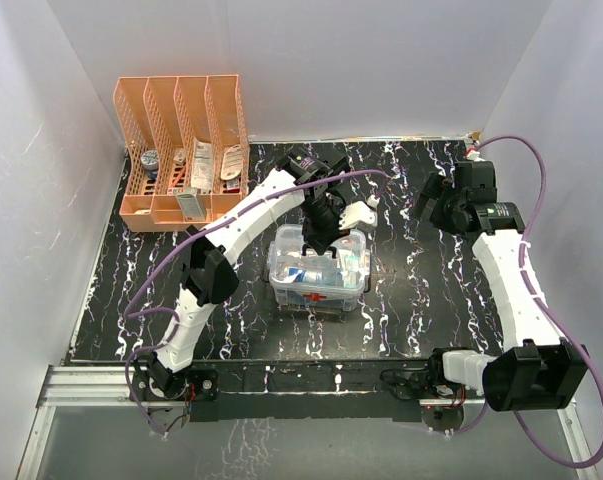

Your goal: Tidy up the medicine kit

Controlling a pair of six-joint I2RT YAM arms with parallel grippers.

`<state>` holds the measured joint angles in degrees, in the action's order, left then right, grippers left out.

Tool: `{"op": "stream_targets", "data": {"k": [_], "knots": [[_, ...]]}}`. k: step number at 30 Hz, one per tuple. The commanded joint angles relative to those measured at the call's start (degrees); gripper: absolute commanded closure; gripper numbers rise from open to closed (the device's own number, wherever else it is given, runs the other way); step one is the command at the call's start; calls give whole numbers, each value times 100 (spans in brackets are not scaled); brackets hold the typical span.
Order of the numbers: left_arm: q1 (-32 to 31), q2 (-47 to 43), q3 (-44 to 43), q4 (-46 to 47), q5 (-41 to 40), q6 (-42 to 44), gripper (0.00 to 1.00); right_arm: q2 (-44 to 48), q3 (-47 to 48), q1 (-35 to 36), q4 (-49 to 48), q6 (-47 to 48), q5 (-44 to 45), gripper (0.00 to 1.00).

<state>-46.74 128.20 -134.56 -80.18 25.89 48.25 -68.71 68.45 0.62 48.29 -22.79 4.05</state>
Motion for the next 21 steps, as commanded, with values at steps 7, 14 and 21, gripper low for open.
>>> {"op": "stream_targets", "data": {"k": [7,14,21], "knots": [[-208,112,3,29,236,-199,69,279,-55,-27,-13,-15,108,2],[-211,-137,-56,212,96,-444,6,220,-42,-27,-56,-21,93,2],[-204,-513,-135,564,-303,-526,1,194,-72,-27,-117,-24,78,2]]}}
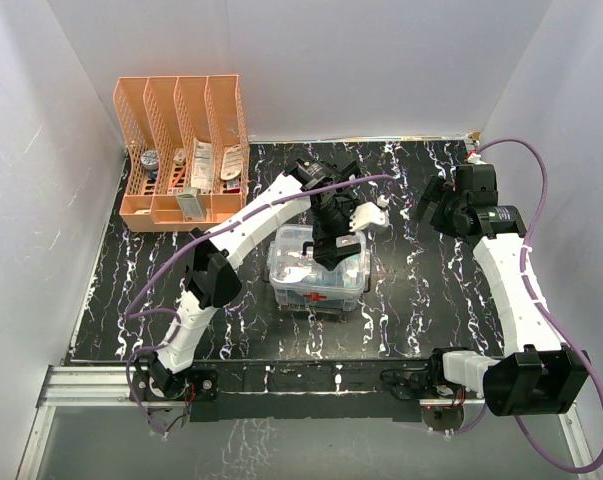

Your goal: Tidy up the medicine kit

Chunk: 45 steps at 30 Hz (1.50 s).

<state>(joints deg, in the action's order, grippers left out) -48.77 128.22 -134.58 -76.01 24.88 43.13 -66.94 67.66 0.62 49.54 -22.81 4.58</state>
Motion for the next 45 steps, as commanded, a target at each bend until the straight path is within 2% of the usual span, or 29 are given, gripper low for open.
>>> {"op": "stream_targets", "data": {"k": [1,4,9,19,29,37,45], "knots": [[2,-564,-50,144,-196,45,1,13,-2,-27,-269,-29,15,2],[-1,-606,246,210,-278,159,1,-35,-7,-27,-331,-46,-24,1],[-15,-217,-267,132,-384,85,2,-79,63,-27,-350,-41,-9,2],[-17,-162,-571,304,-538,184,2,4,-59,-23,-334,-42,19,2],[255,-74,-409,1315,-1536,58,2,-48,-81,-27,-401,-75,-34,2],[351,9,-377,1557,-1749,90,2,10,-118,-27,-366,-86,-7,2],[356,-71,-1080,1657,-1691,1,2,77,-259,-27,-379,-143,-20,2]]}}
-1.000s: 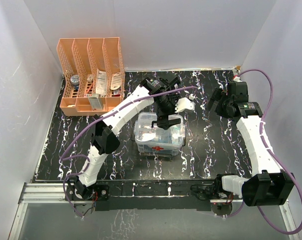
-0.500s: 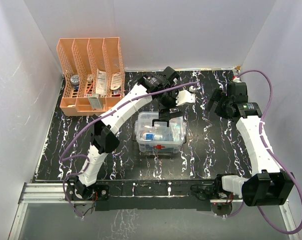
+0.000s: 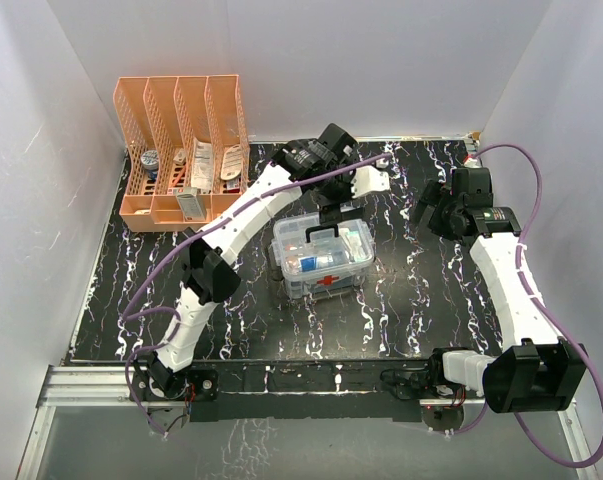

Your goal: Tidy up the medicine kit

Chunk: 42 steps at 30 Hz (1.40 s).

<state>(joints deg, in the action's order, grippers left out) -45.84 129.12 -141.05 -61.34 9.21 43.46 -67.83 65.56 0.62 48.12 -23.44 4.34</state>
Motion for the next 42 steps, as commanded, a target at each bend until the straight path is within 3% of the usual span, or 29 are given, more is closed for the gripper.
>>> {"op": "stream_targets", "data": {"k": [1,7,16,35,42], "knots": [[59,-226,-402,255,-126,-76,2,159,-58,-27,-253,-81,-14,2],[67,-528,-50,696,-326,-243,2,70,-43,-27,-310,-95,-86,2],[244,-453,450,425,-414,-198,3,85,-12,-27,-270,-99,-66,2],[-58,-603,-19,-1190,1233,-383,2,165,-199,-27,-338,-187,-77,2],[-235,-615,167,-628,1015,-676,3,161,-242,-27,-370,-194,-73,2]]}}
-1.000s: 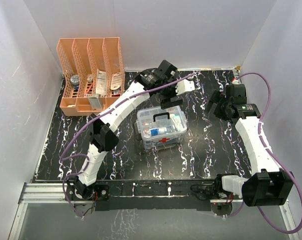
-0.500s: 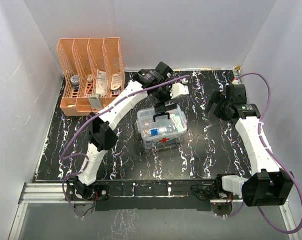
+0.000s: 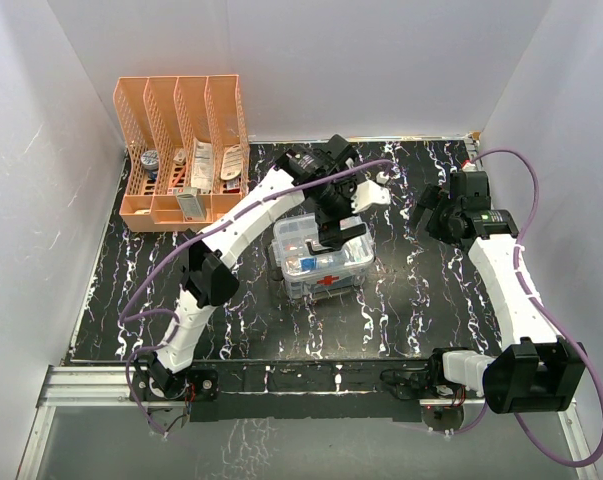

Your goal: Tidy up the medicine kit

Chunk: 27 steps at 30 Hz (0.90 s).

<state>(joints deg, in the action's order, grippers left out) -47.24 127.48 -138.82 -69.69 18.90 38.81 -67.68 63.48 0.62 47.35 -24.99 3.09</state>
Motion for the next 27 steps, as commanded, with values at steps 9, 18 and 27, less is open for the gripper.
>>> {"op": "stream_targets", "data": {"k": [9,18,27], "knots": [[-304,-238,378,933,213,-963,8,165,-163,-27,-291,6,82,1],[-247,-75,915,1605,-456,-1024,10,243,-401,-27,-292,64,66,2],[-250,-136,1469,787,195,-922,13,147,-569,-212,-447,116,-40,2]]}}
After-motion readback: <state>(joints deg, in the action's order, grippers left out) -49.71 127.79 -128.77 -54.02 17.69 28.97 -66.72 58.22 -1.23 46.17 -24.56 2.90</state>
